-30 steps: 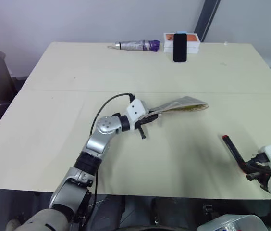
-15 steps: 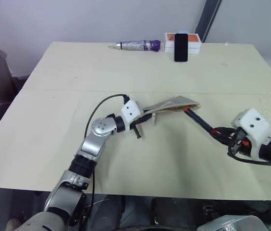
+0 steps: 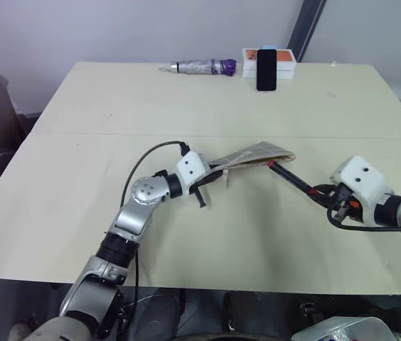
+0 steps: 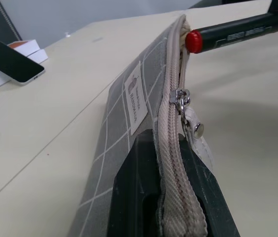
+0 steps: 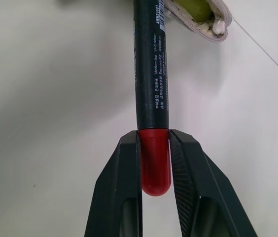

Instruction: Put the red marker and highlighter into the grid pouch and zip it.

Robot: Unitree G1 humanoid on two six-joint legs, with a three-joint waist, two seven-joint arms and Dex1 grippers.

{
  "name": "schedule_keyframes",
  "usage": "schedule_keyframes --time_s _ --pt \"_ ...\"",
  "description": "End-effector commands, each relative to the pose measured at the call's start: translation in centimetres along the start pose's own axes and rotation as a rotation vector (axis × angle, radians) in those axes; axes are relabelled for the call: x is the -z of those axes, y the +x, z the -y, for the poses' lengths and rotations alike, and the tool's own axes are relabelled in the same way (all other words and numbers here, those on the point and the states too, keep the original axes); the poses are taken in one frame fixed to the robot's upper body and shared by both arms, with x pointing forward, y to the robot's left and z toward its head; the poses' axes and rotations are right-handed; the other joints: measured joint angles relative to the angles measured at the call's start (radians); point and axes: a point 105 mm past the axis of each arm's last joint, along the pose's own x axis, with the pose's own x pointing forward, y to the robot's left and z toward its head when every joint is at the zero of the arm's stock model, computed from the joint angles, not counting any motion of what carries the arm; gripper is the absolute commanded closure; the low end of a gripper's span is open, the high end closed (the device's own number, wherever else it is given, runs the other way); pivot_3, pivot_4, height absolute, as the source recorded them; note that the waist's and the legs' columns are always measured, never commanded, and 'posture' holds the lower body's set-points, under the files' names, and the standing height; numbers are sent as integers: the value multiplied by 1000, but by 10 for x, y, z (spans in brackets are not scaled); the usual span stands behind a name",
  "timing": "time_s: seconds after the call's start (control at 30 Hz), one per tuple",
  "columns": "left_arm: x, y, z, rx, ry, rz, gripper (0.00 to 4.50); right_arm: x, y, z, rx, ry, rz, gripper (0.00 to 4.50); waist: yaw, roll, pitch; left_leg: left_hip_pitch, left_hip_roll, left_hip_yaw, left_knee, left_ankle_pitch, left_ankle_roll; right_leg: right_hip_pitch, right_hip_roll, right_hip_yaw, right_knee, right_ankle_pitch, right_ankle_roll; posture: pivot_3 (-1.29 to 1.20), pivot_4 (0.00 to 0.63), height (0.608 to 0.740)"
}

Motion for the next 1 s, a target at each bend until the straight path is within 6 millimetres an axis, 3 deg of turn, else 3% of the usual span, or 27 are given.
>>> schedule_keyframes --time_s 0.03,0.27,0.73,1.0 --pt "-11 0 4 18 50 35 4500 -9 -4 5 26 -54 13 4207 0 0 0 0 0 0 0 0 0 0 0 0 0 0 0 0 150 740" --pt "-9 0 4 14 52 25 4500 -15 -7 -2 -20 -69 37 4207 0 0 0 0 0 0 0 0 0 0 0 0 0 0 0 0 150 740" --pt "-14 0 9 62 109 31 4500 -7 3 2 -14 -130 -25 4207 0 0 0 0 0 0 0 0 0 0 0 0 0 0 0 0 150 740" --pt "-16 0 25 162 189 22 4500 -21 15 -10 -83 -273 -18 4207 -4 0 0 0 0 0 0 0 0 0 0 0 0 0 0 0 150 740"
